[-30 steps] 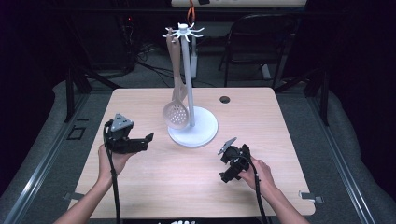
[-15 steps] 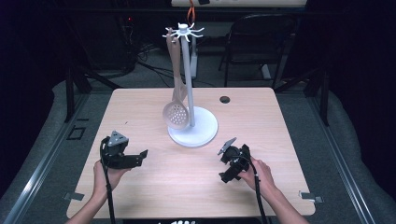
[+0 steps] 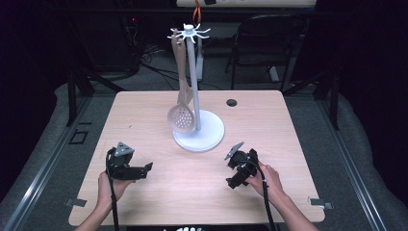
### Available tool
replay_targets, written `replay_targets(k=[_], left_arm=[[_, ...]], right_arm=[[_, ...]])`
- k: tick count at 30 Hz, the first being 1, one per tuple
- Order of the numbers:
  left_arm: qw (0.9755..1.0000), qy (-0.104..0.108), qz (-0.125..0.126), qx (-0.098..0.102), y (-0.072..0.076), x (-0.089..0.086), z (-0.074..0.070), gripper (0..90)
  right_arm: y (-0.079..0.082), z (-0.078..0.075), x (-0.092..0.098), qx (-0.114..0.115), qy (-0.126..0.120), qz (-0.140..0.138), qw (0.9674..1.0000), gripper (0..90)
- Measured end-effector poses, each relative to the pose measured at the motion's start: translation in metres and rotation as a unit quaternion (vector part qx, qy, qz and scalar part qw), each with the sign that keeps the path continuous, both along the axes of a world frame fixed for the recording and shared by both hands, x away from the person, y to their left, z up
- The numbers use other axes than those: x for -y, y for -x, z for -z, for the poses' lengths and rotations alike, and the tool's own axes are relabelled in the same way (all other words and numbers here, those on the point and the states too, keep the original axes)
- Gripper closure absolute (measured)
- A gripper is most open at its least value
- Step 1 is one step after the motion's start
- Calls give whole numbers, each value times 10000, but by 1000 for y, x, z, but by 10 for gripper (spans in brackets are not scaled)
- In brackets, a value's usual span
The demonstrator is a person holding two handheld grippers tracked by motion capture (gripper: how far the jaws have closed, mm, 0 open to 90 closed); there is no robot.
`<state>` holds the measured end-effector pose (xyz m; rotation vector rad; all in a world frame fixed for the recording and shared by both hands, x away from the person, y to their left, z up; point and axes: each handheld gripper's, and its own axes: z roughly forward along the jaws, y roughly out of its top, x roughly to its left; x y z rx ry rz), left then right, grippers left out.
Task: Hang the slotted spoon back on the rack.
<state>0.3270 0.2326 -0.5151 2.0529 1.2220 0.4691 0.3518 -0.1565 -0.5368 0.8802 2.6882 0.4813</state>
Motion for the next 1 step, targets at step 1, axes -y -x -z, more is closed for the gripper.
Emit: replay_targets(k=[1], left_arm=[[10000, 18, -32, -26, 0, 0, 0, 123]], right_arm=[[0, 0, 0, 9, -4, 3, 10000, 30]])
